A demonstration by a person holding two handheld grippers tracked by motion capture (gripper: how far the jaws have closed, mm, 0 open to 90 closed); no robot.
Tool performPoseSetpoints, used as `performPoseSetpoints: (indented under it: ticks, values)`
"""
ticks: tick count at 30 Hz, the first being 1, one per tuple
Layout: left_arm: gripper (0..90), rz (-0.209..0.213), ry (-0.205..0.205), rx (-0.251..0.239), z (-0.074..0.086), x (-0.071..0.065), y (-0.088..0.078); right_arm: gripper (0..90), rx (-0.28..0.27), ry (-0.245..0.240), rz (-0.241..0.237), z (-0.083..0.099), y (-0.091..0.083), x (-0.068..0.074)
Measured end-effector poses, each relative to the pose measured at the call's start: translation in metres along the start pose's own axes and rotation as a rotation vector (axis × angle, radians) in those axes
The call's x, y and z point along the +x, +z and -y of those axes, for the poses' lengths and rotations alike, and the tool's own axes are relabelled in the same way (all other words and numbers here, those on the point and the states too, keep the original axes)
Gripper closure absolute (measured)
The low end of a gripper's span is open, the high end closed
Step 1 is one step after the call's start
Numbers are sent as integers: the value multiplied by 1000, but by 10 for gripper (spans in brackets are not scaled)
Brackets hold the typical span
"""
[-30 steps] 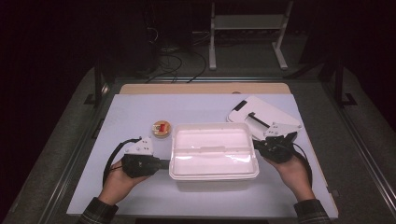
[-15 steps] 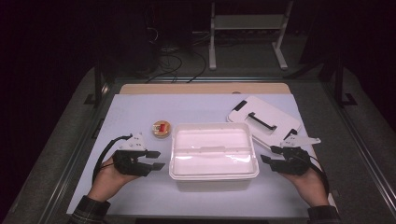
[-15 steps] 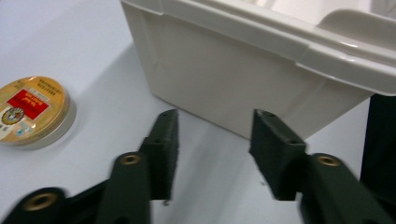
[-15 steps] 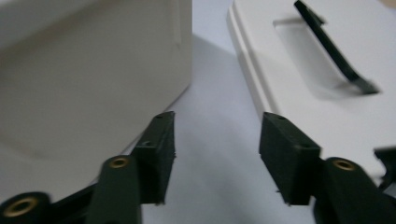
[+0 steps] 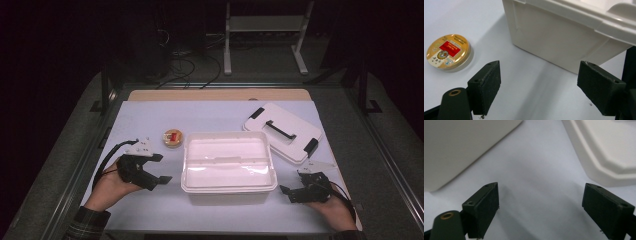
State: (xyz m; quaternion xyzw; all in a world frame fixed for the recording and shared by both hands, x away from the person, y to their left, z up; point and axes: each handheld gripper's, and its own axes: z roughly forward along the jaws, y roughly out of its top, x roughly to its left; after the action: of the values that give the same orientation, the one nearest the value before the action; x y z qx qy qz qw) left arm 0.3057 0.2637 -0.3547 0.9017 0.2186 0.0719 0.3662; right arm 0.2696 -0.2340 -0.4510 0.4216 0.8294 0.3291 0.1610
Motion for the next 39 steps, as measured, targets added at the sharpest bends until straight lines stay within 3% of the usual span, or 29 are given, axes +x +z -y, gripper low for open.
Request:
performPoseSetpoints:
  ticks: [4,11,17,19,30,39]
  values:
    - [160,11,11,17,-8,0,-5,87,-32,6,-9,7,3,-3]
    - [152,15,34,38,-23,-1,-8,87,-33,5,-7,7,3,-2]
    - [153,34,51,67,-44,-2,-12,87,-34,5,-7,7,3,-2]
    - [153,48,74,85,-56,-2,-12,87,-34,5,-8,7,3,-2]
    - [185,94,147,102,-97,-6,0,87,-33,5,-9,7,3,-3]
    - [232,139,214,128,-128,-13,23,87,-34,7,-8,7,3,-2]
